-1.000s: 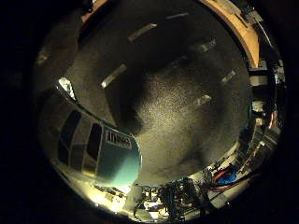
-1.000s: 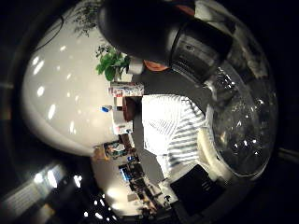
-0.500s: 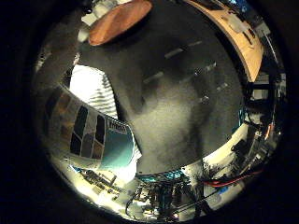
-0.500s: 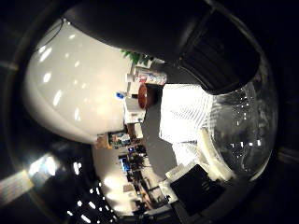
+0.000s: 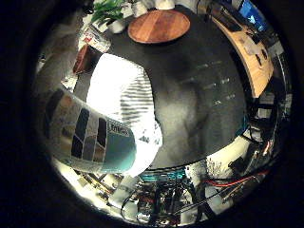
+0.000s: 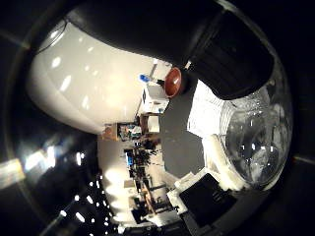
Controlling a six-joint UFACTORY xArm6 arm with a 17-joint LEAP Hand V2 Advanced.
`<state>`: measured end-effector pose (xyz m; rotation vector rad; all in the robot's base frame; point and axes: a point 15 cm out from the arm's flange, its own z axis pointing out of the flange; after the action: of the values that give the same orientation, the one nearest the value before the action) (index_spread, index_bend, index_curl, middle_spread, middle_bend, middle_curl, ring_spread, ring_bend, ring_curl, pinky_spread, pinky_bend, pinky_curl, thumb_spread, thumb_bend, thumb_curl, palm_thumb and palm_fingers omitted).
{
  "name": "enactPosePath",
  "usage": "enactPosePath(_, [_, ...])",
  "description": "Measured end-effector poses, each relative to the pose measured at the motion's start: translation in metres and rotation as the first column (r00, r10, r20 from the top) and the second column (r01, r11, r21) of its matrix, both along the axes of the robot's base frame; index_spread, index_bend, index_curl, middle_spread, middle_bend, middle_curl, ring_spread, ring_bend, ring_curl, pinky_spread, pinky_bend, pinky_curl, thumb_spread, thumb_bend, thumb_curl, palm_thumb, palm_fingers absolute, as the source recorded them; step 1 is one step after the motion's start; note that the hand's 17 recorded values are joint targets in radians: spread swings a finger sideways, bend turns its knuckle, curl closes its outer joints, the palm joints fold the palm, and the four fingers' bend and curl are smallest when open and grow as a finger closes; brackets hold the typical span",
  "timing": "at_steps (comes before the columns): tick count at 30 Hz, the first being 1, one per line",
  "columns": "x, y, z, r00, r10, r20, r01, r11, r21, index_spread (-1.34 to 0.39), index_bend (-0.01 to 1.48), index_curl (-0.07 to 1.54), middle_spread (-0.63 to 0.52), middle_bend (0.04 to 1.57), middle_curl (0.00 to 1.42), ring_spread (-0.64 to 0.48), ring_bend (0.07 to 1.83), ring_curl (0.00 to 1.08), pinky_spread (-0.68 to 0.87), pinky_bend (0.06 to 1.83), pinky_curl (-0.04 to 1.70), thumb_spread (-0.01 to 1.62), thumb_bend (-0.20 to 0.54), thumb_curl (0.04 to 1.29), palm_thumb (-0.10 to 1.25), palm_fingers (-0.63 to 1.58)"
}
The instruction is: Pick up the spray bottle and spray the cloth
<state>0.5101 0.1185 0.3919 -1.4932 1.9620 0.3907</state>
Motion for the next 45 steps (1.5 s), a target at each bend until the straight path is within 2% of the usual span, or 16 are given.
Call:
enactPosePath(7, [-0.007, 0.022, 0.003, 0.999, 0.042, -0.016, -0.042, 0.999, 0.006, -0.49, 0.95, 1.18, -0.42, 1.23, 1.24, -0.31, 1.67, 0.93, -0.26, 1.32, 1.41, 0.90, -0.015, 0.69, 1.12, 0.13])
enactPosePath(18, [-0.006, 0.042, -0.039, 0.993, 0.083, -0.082, -0.083, 0.997, -0.004, -0.49, 0.96, 1.18, -0.42, 1.24, 1.24, -0.32, 1.67, 0.94, -0.25, 1.32, 1.41, 0.90, -0.015, 0.69, 1.12, 0.14])
enactPosePath(26, [-0.002, 0.046, -0.044, 0.994, 0.083, -0.075, -0.084, 0.996, -0.009, -0.49, 0.96, 1.18, -0.42, 1.24, 1.24, -0.32, 1.67, 0.94, -0.25, 1.32, 1.41, 0.90, -0.015, 0.69, 1.11, 0.13])
enactPosePath(37, [-0.007, 0.078, -0.013, 0.988, 0.151, -0.013, -0.151, 0.988, -0.009, -0.49, 0.96, 1.18, -0.42, 1.25, 1.24, -0.32, 1.67, 0.94, -0.25, 1.32, 1.41, 0.91, -0.015, 0.70, 1.11, 0.13])
enactPosePath(45, [-0.011, 0.116, 0.024, 0.968, 0.240, 0.075, -0.239, 0.971, -0.016, -0.49, 0.96, 1.18, -0.42, 1.24, 1.24, -0.32, 1.67, 0.94, -0.25, 1.34, 1.41, 0.91, -0.017, 0.70, 1.11, 0.14])
